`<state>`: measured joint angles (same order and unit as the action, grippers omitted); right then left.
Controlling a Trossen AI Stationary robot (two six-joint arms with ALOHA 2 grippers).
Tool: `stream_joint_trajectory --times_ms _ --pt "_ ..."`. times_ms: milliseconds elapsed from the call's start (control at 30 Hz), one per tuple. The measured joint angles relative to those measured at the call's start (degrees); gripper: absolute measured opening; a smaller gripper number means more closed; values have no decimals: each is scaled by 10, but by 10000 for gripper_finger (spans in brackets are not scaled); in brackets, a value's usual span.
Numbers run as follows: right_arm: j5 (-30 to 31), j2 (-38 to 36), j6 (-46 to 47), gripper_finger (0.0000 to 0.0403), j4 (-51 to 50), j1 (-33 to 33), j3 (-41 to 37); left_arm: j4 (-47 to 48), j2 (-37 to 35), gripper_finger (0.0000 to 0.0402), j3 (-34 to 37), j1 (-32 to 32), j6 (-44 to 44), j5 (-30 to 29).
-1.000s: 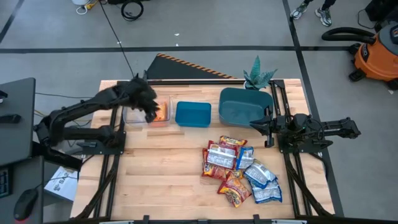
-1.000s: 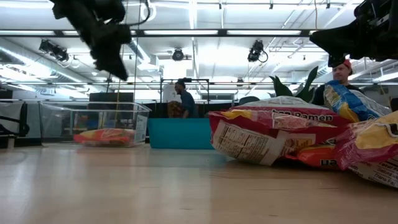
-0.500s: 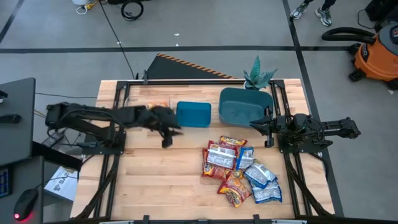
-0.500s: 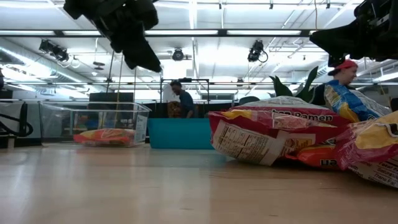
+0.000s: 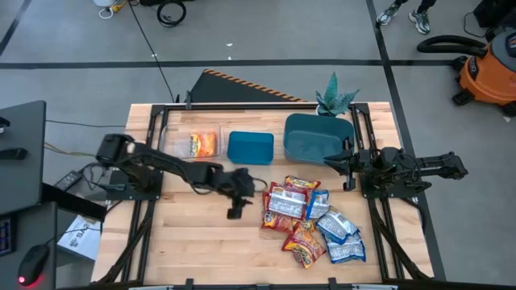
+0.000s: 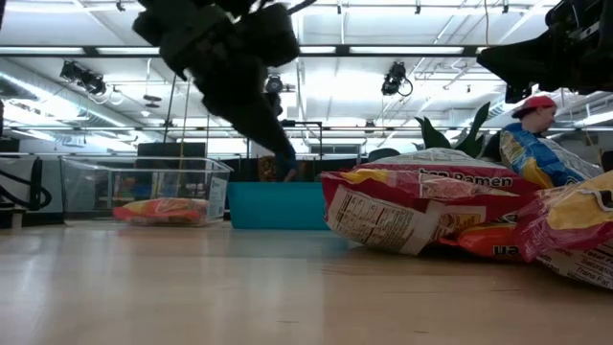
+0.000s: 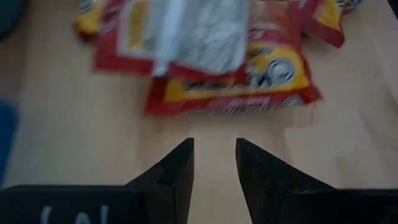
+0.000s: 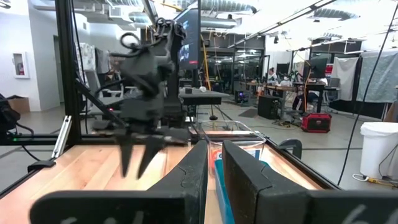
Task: Sort Maruchan noodles
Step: Put the red noodle pack into the dark blue bin
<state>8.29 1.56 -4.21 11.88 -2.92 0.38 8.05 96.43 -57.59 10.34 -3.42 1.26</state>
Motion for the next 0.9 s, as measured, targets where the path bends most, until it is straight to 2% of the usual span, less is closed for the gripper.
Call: stream_joint_trajectory --times_ms 200,300,467,600,900 --pt "0 0 0 55 0 0 0 14 92 125 -107 40 40 -6" --pt "0 0 0 55 1 0 0 25 123 125 -144 61 67 -36" --pt "0 0 0 55 1 0 0 40 145 125 -171 103 140 -137" --pt "0 0 0 55 5 0 0 41 144 125 -171 118 141 -229" --pt "0 0 0 55 5 0 0 90 142 125 -171 145 132 -226"
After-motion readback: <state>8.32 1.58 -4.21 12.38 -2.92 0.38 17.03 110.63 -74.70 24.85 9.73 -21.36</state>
